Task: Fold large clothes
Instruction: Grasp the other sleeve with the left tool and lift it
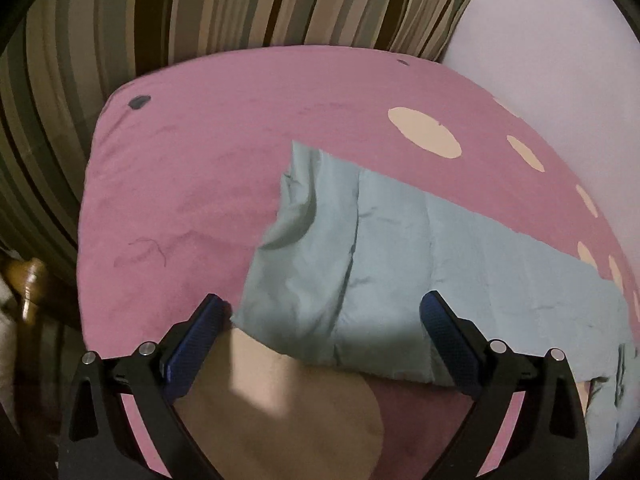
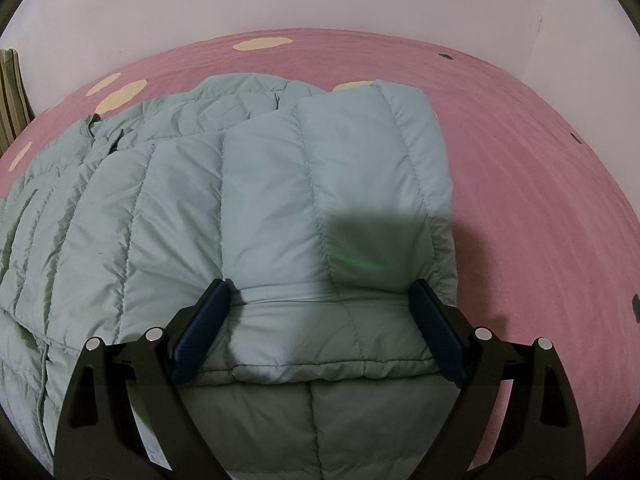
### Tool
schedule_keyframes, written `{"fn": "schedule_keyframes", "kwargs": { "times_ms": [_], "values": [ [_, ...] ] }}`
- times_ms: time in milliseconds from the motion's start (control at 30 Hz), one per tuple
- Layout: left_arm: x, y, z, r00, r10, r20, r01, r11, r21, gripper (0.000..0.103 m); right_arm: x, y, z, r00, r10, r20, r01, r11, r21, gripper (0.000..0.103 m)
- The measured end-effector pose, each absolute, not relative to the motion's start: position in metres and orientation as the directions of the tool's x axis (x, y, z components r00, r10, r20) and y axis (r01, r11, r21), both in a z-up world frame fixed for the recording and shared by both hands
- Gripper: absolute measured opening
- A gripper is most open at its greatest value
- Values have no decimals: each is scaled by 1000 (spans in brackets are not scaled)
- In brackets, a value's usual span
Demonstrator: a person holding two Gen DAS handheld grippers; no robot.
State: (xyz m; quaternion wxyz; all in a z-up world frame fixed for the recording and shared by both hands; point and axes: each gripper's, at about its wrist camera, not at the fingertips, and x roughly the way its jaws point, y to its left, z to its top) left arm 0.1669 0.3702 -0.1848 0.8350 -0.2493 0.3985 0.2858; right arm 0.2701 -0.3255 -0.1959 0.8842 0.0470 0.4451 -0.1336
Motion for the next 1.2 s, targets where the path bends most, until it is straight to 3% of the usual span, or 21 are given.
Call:
{"fn": "schedule_keyframes", "kwargs": {
  "times_ms": [33,67,133,200,233,567,800,1200],
  "values": [
    [168,370,-185,529,284,-799,-665,724,-183,81,270,-325,-196,568,-195,-800,278,960,-36,91],
    [168,369,-184,549,270,-791,-643,741,-194,62,270,-325,-196,568,-196,-800,278,960,-37,91],
    [171,370,-184,565,253,-785,-628,749,-211,45,270,-325,-196,568,-197,-800,279,960,-38,91],
    [173,373,-185,592,206,-779,-599,760,-254,12,270,-325,-196,568,-198,-799,279,960,-39,91],
    [174,376,-185,598,187,-780,-594,756,-274,7,270,-325,-196,567,-198,-799,279,959,-40,91],
    [184,319,-122,696,198,-690,-486,838,-249,4,270,-326,-196,569,-197,-799,278,960,-38,91],
    [222,198,-79,772,72,-632,-265,940,-216,4,270,-326,-196,570,-194,-799,278,960,-35,91],
    [281,-11,-77,753,-118,-647,65,992,-105,4,269,-326,-195,573,-185,-798,282,959,-20,91]
  ]
}}
